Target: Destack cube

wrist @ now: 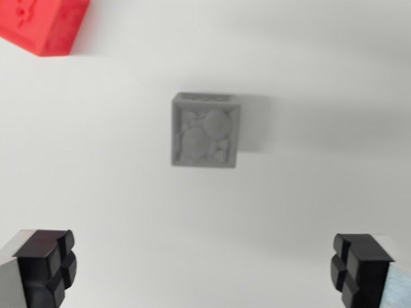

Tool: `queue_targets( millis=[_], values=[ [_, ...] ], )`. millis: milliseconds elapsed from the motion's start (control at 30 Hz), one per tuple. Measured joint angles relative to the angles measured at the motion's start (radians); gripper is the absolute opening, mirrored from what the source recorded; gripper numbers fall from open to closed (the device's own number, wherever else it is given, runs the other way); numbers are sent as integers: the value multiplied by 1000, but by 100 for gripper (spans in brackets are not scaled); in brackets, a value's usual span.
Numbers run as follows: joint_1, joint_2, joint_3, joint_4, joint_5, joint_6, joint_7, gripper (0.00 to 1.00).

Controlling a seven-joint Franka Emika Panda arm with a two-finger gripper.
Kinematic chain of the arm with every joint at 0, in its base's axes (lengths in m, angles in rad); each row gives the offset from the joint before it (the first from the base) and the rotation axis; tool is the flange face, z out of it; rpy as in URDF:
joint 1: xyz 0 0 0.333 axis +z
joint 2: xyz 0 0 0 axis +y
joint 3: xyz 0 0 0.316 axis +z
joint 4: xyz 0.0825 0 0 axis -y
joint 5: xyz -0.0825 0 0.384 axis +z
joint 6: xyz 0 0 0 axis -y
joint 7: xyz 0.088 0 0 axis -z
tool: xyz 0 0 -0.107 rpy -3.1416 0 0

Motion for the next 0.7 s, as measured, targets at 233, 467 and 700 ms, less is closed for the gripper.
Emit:
queue_targets(
  millis=[233, 467, 700],
  values=[
    [0, -40, 0, 20, 1, -60, -1, 100],
    [0, -75, 0, 47, 1, -122, -1, 100],
    [0, -99, 0, 70, 1, -169, -1, 100]
  ],
)
